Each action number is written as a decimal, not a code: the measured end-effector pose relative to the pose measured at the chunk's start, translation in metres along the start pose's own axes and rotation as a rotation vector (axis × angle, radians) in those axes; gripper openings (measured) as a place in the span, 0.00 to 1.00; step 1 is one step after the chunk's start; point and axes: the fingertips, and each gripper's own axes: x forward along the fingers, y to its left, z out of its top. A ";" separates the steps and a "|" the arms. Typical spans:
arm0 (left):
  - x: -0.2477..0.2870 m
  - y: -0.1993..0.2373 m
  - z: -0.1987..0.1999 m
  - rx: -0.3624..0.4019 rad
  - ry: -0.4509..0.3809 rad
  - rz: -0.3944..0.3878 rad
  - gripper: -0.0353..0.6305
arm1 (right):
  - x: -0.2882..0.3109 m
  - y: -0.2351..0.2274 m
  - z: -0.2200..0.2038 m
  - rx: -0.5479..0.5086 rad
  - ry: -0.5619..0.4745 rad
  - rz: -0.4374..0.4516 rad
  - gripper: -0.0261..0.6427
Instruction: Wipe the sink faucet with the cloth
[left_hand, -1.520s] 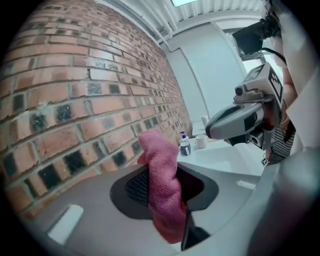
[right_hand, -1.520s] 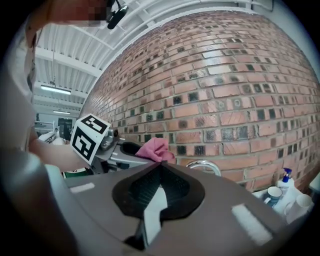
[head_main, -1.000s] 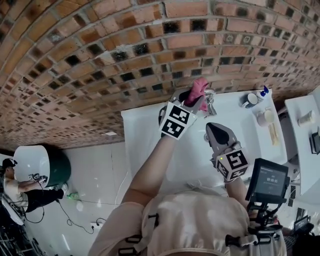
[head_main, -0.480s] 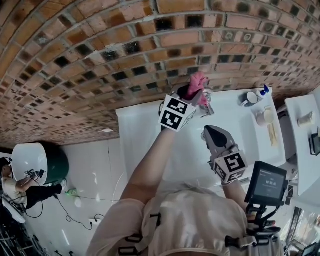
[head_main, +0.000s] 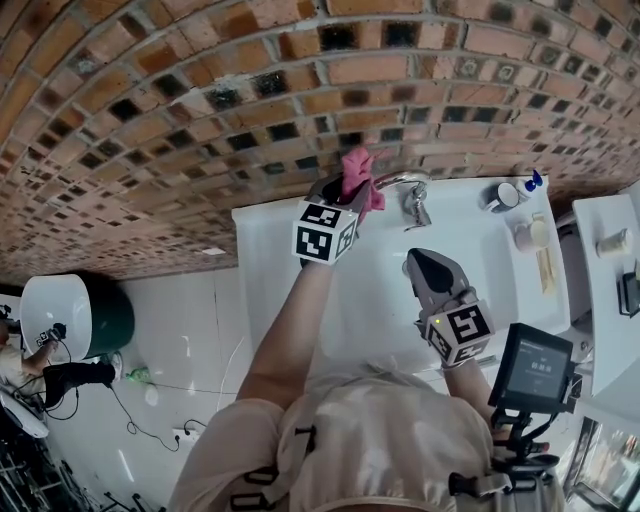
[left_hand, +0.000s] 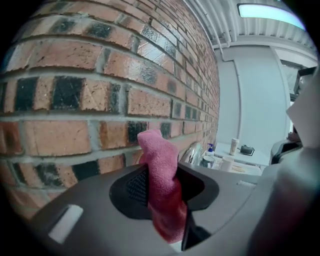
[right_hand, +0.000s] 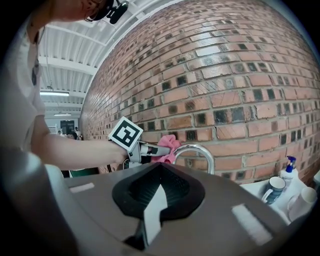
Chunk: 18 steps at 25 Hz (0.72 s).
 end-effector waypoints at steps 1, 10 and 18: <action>0.000 0.004 -0.008 -0.004 0.018 0.009 0.24 | 0.000 0.000 0.000 0.000 0.001 0.001 0.03; -0.004 -0.007 0.002 0.063 0.012 -0.009 0.24 | -0.001 0.004 0.002 -0.010 -0.014 0.009 0.03; 0.017 -0.066 0.056 0.242 -0.042 -0.108 0.24 | -0.010 0.004 0.002 -0.009 -0.030 -0.007 0.03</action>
